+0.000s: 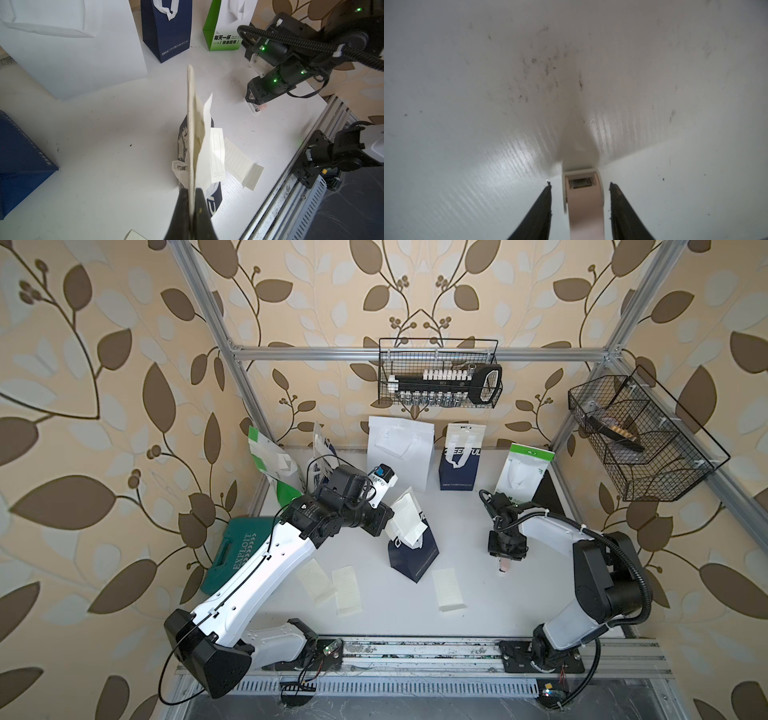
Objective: Staple the receipts to the bags
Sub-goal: Pick up the stapler from the center of the board, then place the stapler in the takeout bag.
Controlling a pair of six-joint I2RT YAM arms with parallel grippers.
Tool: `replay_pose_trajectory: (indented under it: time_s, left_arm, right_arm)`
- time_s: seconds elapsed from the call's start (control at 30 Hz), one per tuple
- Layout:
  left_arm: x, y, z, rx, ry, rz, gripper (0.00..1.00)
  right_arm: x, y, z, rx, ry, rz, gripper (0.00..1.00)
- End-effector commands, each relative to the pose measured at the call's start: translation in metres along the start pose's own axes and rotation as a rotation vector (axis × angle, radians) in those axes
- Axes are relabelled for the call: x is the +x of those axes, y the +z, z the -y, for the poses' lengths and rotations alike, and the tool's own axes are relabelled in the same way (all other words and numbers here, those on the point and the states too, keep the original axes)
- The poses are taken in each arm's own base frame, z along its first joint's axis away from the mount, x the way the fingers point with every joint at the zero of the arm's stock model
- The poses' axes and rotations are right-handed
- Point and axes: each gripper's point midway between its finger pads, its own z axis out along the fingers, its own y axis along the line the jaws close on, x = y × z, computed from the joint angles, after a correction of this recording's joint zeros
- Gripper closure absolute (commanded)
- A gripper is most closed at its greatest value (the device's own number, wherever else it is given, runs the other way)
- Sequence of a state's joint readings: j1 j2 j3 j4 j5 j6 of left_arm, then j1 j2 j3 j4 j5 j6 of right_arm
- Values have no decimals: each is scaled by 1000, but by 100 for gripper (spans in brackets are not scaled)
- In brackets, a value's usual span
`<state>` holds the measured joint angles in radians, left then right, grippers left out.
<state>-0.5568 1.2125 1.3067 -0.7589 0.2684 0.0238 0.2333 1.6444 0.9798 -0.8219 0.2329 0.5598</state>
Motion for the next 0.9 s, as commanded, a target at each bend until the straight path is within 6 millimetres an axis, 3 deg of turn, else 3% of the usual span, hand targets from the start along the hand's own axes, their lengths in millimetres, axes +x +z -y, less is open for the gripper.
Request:
replay_pose_trajectory:
  time_s: [0.0, 0.13, 0.27, 0.37, 0.43, 0.57, 0.73, 0.87]
  left_arm:
    - [-8, -4, 8, 30, 10, 33, 100]
    - [-8, -3, 8, 32, 11, 30, 100]
    - [-7, -2, 7, 28, 8, 23, 100]
    - [-7, -1, 6, 22, 5, 22, 100]
    - [-7, -1, 5, 19, -2, 22, 100]
    - [-8, 0, 3, 9, -40, 23, 100]
    - [-10, -1, -5, 4, -117, 32, 100]
    - [-17, -8, -5, 75, -183, 66, 100]
  right_arm:
    - [-1, 0, 9, 57, -27, -18, 57]
    - [2, 5, 9, 78, -53, -45, 62]
    - [2, 5, 8, 72, -61, -50, 75]
    - [-5, -6, 6, 44, -55, -13, 88]
    - [-15, -24, 2, 10, -56, 44, 99]
    - [-38, -87, -19, -82, -103, 250, 100]
    - [-56, -212, -71, -363, -149, 659, 100]
    - [-41, -306, -120, -636, -207, 970, 100]
